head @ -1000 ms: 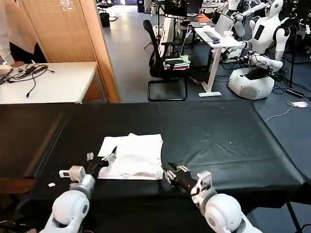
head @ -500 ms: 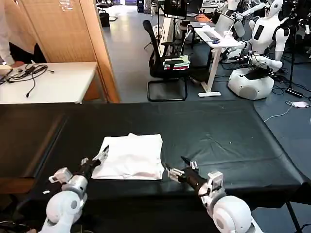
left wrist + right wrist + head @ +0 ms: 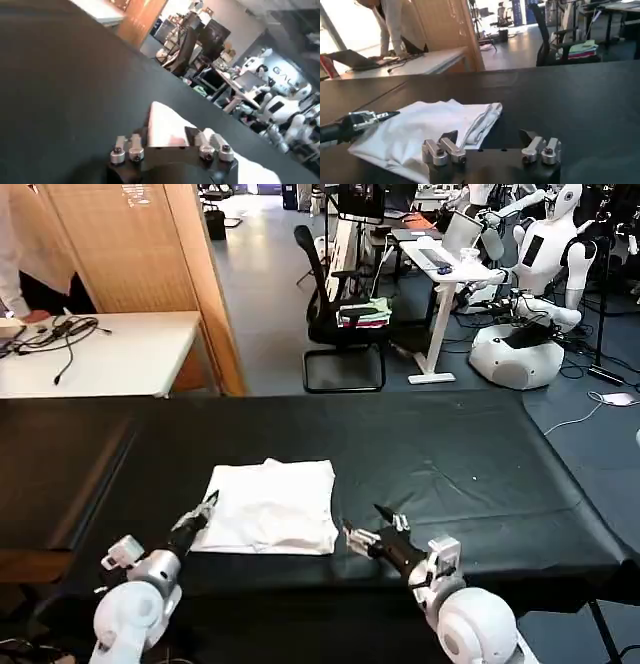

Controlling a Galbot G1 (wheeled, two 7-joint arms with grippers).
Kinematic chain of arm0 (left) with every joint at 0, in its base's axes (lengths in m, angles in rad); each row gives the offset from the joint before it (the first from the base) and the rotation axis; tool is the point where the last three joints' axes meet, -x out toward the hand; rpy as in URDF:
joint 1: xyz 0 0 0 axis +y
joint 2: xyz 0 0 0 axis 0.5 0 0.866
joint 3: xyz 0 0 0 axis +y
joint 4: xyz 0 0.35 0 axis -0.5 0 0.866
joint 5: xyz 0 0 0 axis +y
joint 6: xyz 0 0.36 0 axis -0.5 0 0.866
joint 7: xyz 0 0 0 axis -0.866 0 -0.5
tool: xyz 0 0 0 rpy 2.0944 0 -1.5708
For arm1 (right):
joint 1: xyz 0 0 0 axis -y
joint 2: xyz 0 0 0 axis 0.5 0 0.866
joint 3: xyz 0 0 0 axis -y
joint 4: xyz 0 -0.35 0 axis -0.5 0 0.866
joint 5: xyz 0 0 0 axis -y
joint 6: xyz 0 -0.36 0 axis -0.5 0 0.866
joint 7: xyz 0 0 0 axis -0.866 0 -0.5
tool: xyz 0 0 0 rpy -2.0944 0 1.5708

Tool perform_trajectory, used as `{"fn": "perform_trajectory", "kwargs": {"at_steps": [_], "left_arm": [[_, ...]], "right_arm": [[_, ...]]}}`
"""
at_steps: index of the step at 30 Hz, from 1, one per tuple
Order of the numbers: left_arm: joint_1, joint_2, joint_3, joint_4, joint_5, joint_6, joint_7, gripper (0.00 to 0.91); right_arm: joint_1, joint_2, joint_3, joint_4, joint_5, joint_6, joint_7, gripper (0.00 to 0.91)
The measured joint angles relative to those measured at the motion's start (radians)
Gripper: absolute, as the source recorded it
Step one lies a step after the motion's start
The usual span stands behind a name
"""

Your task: Fold and organize the clothes.

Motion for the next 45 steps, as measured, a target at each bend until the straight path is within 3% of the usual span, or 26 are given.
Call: {"fn": "perform_trajectory", "kwargs": {"at_steps": [6, 19, 32, 38, 45], "left_arm": [[-0.001, 0.008, -0.006, -0.020, 0.060, -0.004, -0.011, 0.000], [0.018, 0.180, -0.032, -0.128, 0.616, -0.016, -0.016, 0.000], [0.074, 0.495, -0.195, -0.156, 0.620, -0.018, -0.053, 0.000], [0.075, 0.470, -0.191, -0.243, 0.626, 0.008, -0.082, 0.000], [0.047, 0.304, 0.021, -0.289, 0.558, 0.016, -0.101, 0.000]], "right_arm": [[-0.004, 0.010, 0.002, -0.003, -0.012, 0.004, 0.000, 0.878], [-0.004, 0.017, 0.012, -0.001, -0.023, 0.005, 0.002, 0.878], [0.005, 0.018, 0.001, -0.003, -0.018, 0.002, 0.005, 0.878], [-0.006, 0.031, -0.012, -0.016, -0.025, 0.006, 0.006, 0.878], [-0.023, 0.032, -0.001, -0.007, -0.021, 0.006, 0.005, 0.878]]}}
